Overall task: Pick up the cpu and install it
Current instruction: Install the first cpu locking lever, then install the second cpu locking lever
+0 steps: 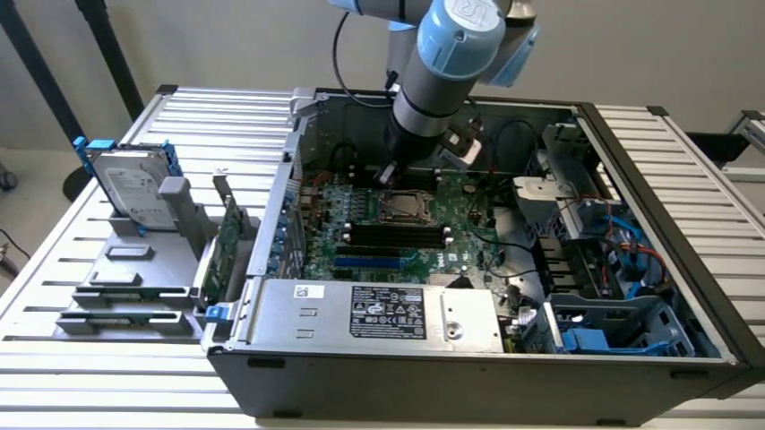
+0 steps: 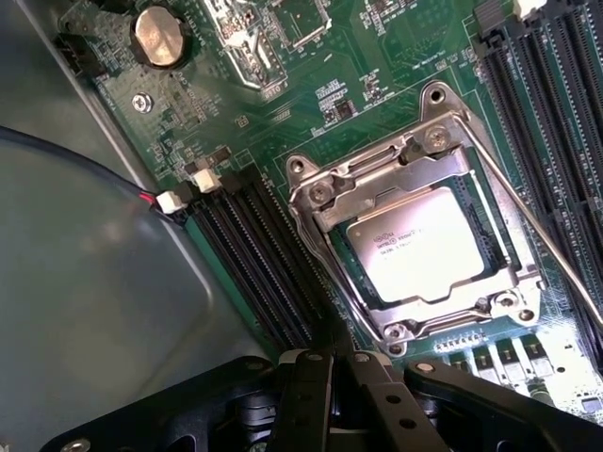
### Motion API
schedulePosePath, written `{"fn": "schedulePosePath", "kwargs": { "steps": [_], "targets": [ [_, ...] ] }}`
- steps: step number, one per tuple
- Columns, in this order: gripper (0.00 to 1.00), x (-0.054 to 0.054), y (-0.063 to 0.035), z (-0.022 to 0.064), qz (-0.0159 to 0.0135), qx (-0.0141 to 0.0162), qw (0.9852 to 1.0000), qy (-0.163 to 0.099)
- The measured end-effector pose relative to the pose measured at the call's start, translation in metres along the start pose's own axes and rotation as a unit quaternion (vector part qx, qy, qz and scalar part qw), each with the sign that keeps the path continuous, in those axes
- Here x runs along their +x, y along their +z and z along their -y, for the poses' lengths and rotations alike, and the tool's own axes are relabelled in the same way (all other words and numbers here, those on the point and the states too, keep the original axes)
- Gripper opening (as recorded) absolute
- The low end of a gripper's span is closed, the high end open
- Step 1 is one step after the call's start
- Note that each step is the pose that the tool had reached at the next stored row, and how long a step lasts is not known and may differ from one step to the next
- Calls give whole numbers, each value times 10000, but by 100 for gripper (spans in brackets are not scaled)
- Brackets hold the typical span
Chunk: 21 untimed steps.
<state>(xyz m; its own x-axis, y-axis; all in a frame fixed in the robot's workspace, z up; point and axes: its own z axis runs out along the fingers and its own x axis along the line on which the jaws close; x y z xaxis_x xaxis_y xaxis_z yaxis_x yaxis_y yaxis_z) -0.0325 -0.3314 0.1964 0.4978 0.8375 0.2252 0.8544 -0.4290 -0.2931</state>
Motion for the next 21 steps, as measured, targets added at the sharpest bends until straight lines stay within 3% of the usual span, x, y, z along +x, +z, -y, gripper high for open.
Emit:
{"fn": "schedulePosePath", "kwargs": {
  "steps": [15, 21],
  "targets": [
    [11, -5, -9, 4, 1, 2, 10000, -5],
    [11, -94, -170, -22, 5, 1, 10000, -4]
  ]
}}
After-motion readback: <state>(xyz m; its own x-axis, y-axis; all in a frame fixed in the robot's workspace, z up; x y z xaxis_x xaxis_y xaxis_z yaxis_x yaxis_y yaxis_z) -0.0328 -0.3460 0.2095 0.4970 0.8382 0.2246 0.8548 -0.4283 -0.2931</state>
